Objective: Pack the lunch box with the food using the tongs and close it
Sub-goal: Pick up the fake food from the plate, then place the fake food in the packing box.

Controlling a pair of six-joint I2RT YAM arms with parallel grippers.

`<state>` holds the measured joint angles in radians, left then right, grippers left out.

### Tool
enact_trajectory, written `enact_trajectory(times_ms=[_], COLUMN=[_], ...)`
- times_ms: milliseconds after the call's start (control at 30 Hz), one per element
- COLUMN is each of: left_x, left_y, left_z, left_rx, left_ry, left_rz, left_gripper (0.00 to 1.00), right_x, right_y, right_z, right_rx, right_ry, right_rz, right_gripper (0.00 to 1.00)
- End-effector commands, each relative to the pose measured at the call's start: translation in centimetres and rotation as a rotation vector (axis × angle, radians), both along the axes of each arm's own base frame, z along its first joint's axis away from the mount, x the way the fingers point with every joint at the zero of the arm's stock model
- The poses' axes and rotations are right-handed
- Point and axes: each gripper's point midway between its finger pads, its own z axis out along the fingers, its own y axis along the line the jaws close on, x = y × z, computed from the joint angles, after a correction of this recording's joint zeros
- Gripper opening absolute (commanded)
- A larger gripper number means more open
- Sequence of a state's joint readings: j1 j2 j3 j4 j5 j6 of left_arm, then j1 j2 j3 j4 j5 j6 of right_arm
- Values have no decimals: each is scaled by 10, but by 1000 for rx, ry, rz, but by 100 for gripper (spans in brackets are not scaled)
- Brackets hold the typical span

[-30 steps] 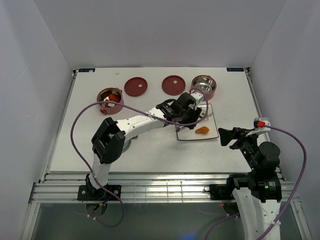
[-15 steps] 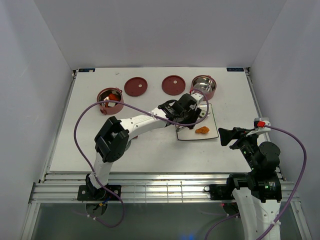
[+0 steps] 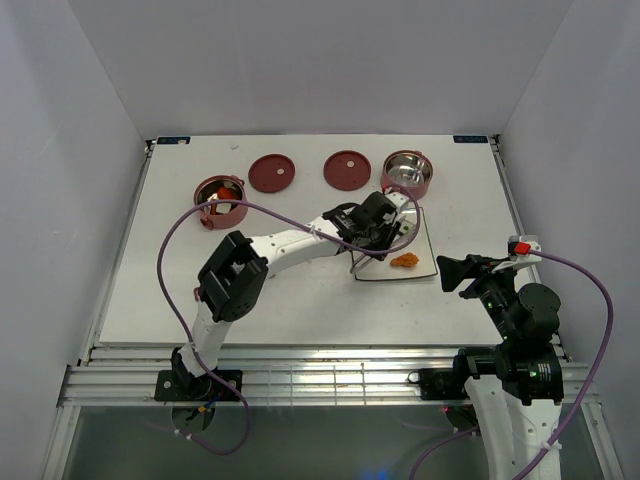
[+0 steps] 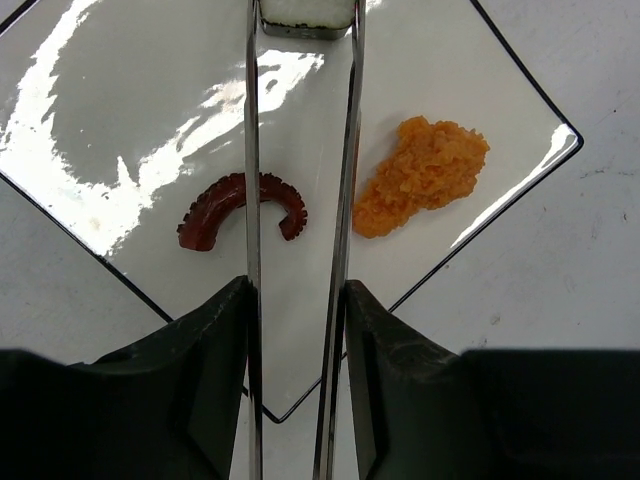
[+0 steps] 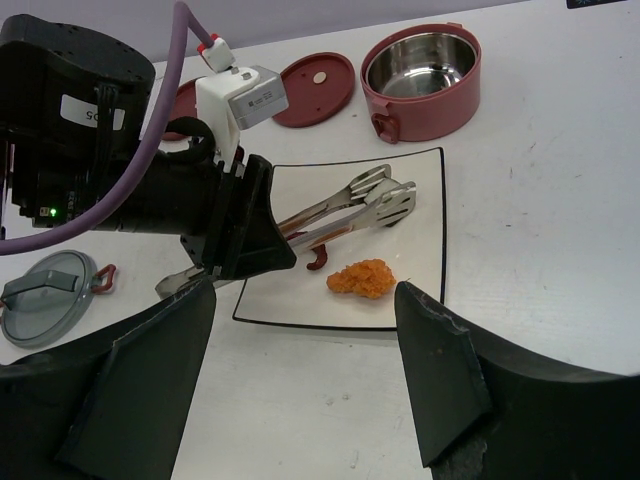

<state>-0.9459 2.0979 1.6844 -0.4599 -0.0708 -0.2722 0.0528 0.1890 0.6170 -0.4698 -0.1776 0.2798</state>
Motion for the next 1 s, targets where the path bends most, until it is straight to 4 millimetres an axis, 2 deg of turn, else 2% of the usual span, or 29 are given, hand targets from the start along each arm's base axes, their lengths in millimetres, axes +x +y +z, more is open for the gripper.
enact_trajectory(times_ms=[0,167,200,300,333,400,433,467,500,533,567,600,667,733,767,867,967], left_x=[8,29,36,49,55,65,71,81,89,103,109,117,136,149,158,170,171], left_y=[-10,-8,-10,-11,-13,-12,-13,-7,-7,-2,-1,-3,4,6,13,19,15], left_z=[47,84,101,121,137,143,157,162,158,170,172,164,174,168,170,171,163], left_rx=[-72,-71,-86,-91,-110,-105,-123,-118,-112,-134,-146,-150,-185,-204,-213,-237,-246], left_ry=[-69,-166,-197,-253,-280,-307,-335,-359,-361,-378,-380,-364,-374,-360,-363,-376,-389], left_rz=[8,64,81,103,107,125,136,160,168,193,199,192,213,214,231,242,208], left_gripper=[48,46,45,42,41,41,41,41,42,42,42,42,42,42,42,42,42], right_x=[2,3,3,3,4,3,3,3,3,3,3,3,2,2,2,2,1], right_y=[-2,-2,-2,-3,-3,-3,-3,-3,-3,-2,-2,-2,-1,-2,-2,-1,-2], right_z=[11,10,10,11,11,11,11,11,12,12,13,12,13,13,13,14,13], right_rx=[-9,-12,-12,-15,-15,-17,-17,-17,-17,-16,-16,-18,-16,-19,-18,-24,-24], right_ry=[-50,-46,-47,-50,-48,-50,-52,-52,-53,-55,-55,-52,-55,-56,-54,-43,-45], right_rz=[-12,-10,-10,-11,-11,-11,-13,-11,-11,-8,-5,-5,-4,-3,-7,2,-1], right_gripper=[78,78,78,78,78,78,78,78,78,78,78,78,78,78,78,78,78])
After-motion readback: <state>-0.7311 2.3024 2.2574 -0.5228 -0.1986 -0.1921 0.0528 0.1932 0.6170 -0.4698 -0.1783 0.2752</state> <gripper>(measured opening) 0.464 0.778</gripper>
